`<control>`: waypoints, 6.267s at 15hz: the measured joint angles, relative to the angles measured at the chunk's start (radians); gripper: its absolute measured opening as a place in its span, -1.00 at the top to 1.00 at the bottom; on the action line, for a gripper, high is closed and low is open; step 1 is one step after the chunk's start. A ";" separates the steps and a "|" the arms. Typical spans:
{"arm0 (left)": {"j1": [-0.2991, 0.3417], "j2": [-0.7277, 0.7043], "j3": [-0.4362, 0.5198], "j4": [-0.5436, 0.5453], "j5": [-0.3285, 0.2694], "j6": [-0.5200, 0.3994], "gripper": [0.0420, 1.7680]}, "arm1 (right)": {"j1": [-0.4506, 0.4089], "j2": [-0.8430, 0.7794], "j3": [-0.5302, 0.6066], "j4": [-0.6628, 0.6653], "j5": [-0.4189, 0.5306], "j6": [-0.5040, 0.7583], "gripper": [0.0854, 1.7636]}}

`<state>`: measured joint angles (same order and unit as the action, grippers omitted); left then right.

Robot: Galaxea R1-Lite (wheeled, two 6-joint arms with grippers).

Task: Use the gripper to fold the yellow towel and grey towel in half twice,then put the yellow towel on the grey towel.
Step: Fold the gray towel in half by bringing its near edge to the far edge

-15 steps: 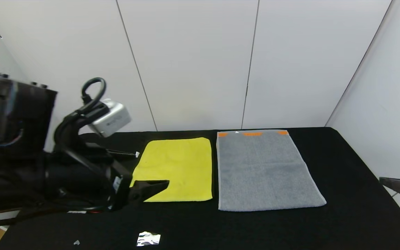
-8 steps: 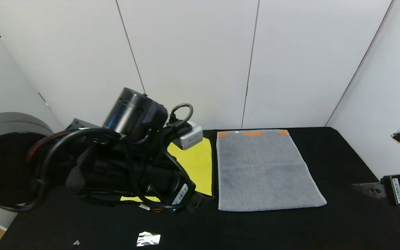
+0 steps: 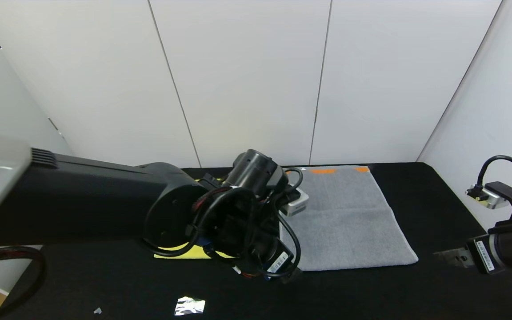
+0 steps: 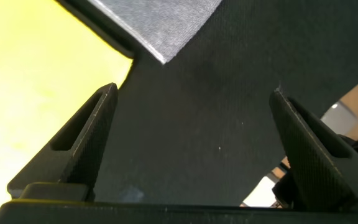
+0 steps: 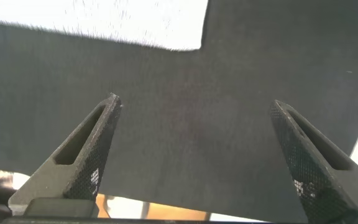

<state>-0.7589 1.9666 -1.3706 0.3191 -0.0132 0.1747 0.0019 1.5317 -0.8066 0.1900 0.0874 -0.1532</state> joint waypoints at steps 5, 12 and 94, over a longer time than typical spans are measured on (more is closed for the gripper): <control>-0.032 0.121 -0.073 -0.001 0.052 0.005 -0.94 | -0.003 0.092 -0.003 -0.006 0.011 -0.078 -0.94; -0.034 0.247 -0.192 0.065 0.127 0.000 -0.94 | 0.012 0.235 -0.058 -0.012 0.007 -0.080 -0.94; 0.000 0.406 -0.383 0.216 0.157 -0.087 0.91 | 0.113 0.462 -0.249 0.114 -0.030 -0.093 0.95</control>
<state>-0.7591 2.3721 -1.7534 0.5355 0.1436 0.0872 0.1149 1.9936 -1.0560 0.3043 0.0577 -0.2460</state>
